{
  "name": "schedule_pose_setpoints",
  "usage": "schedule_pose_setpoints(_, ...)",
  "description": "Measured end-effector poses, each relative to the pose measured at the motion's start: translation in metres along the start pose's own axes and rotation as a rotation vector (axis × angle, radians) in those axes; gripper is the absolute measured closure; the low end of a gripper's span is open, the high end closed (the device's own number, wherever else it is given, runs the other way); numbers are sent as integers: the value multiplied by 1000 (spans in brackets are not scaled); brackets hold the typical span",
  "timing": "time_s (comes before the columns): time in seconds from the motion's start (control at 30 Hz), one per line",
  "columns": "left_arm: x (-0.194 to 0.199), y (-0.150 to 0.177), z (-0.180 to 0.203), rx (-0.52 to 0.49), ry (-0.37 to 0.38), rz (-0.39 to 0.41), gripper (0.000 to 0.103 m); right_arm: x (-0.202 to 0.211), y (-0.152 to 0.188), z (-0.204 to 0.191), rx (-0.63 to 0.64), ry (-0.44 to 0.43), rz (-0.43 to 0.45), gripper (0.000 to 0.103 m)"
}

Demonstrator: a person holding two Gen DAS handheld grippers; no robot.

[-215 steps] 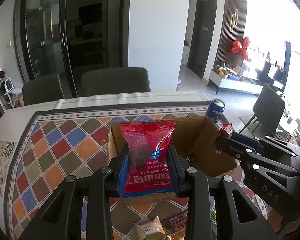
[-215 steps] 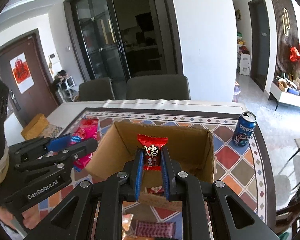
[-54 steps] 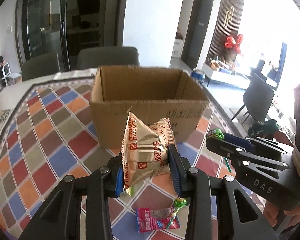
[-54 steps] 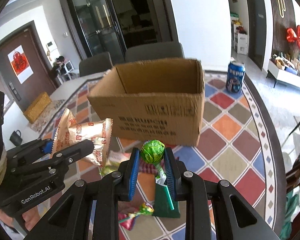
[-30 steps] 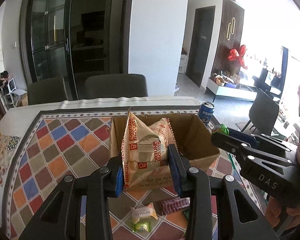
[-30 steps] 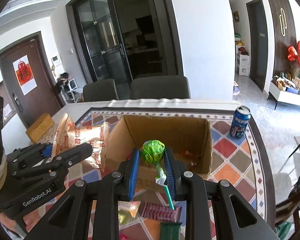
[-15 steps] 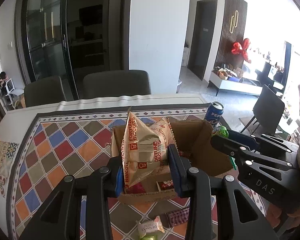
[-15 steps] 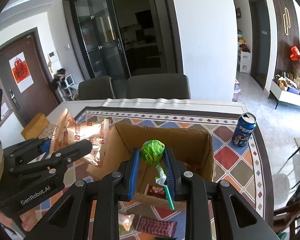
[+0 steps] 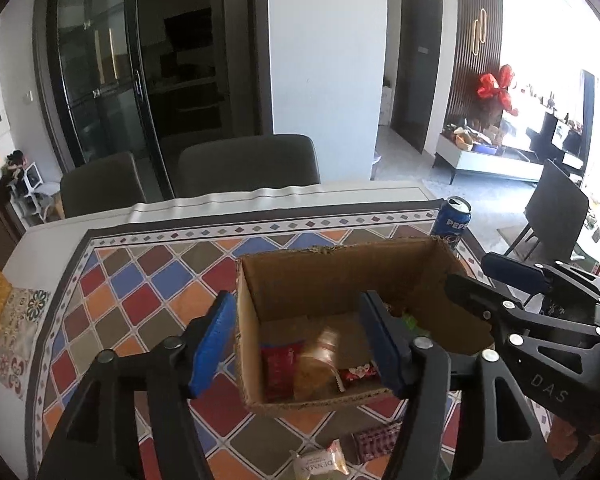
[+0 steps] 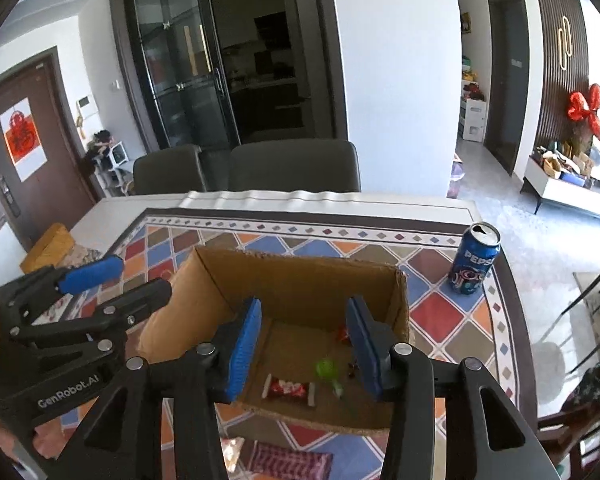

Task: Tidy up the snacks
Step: 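Open both grippers to drop the biscuit pack and lollipop into the box, then move both grippers back to the remaining snacks in front of the box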

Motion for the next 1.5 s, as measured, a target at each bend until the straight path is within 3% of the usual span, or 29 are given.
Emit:
schedule_pose_setpoints(0.33, 36, 16, -3, 8, -12, 44, 33, 27, 16, -10, 21, -12, 10, 57)
schedule_pose_setpoints(0.5, 52, 30, -3, 2, -21, 46, 30, 41, 25, -12, 16, -5, 16, 50)
schedule_pose_setpoints(0.93, 78, 70, 2, -19, -32, 40, 24, 57, 67, -19, 2, -21, -45, 46)
schedule_pose_setpoints(1.5, 59, 132, 2, -4, -26, -102, 22, 45, 122, -24, -18, -3, -182, 46)
Point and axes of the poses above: each gripper's, at about its wrist camera, not at the fingertips, and x roughly against the way its jaws point, z to its right, y to its underside, the point moved 2 cm from there along -x, roughly the way its jaws point, and after that the axes turned 1 degree about -z, right-handed, at the moved point
